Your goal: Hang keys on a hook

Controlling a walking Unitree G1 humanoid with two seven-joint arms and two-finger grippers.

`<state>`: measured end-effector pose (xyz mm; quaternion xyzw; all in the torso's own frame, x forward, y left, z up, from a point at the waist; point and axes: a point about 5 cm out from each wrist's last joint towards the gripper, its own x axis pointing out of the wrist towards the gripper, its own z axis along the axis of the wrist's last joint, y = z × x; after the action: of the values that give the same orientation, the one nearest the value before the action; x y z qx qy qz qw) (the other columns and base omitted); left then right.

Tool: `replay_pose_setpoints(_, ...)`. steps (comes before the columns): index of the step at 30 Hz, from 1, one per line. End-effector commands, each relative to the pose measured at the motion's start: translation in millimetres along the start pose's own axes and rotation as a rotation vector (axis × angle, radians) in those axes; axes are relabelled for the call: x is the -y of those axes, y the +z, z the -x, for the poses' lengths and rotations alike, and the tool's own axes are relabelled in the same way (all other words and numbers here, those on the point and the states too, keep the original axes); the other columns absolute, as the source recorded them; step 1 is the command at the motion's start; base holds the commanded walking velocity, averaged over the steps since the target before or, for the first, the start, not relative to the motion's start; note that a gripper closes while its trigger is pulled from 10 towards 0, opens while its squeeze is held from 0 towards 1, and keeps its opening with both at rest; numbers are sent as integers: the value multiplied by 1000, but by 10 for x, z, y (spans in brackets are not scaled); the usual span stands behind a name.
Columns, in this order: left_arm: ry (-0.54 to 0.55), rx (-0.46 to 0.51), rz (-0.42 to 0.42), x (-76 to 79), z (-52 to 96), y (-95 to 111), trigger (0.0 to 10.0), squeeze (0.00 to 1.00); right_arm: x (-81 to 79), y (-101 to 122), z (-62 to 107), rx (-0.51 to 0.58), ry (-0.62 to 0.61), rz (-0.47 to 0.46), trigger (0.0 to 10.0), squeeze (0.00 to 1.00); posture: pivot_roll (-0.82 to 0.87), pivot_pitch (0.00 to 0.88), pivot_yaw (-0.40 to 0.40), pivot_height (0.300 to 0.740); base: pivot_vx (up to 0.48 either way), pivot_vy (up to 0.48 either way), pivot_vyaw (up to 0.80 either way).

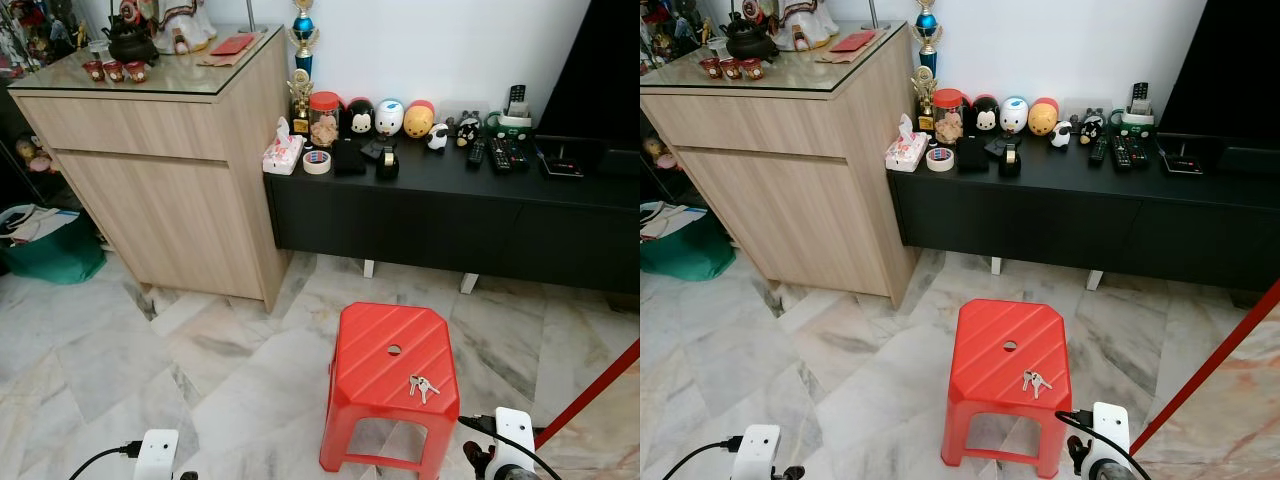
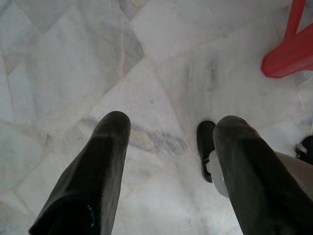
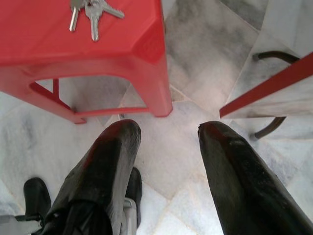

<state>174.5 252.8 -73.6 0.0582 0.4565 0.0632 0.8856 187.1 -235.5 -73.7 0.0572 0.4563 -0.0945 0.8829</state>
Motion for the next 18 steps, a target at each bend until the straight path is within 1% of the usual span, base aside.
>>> replay_pose_setpoints(1,-6,-13,-3,-5,5,-28,10000,0,43,-16,8,-6,-12,-22,10000,0,-13,0,3,740,0,0,0)
replay_pose_setpoints(3,-9,-8,4,14,4,-28,10000,0,70,-11,12,-2,-16,-32,10000,0,21,0,-29,740,0,0,0)
replay_pose_setpoints(6,2,3,42,19,9,-42,10000,0,102,-10,18,-3,-10,-14,10000,0,12,0,-25,740,0,0,0)
replay_pose_setpoints(10,-11,-17,35,45,14,-88,10000,0,155,-35,30,-6,-35,-23,10000,0,8,0,-23,740,0,0,0)
replay_pose_setpoints(11,-17,-22,29,53,15,-97,10000,0,170,-40,33,-3,-47,-29,10000,0,9,0,-26,740,0,0,0)
replay_pose_setpoints(12,-28,-18,21,67,16,-102,10000,0,198,-54,39,6,-73,-87,10000,0,20,0,-42,740,0,0,0)
replay_pose_setpoints(13,-30,-12,20,70,17,-99,10000,0,205,-55,41,5,-74,-89,10000,0,29,0,-51,740,0,0,0)
replay_pose_setpoints(14,-29,-5,25,72,18,-97,10000,0,210,-54,42,1,-65,-70,10000,0,36,0,-59,740,0,0,0)
replay_pose_setpoints(15,-23,1,37,68,20,-102,10000,0,212,-57,43,-11,-50,-24,10000,0,46,0,-67,740,0,0,0)
replay_pose_setpoints(17,-17,3,47,65,22,-108,10000,0,217,-60,44,-17,-49,-5,10000,0,46,0,-67,740,0,0,0)
replay_pose_setpoints(18,-13,2,58,64,25,-119,10000,0,224,-68,47,-17,-53,-11,10000,0,54,0,-68,740,244,0,0)
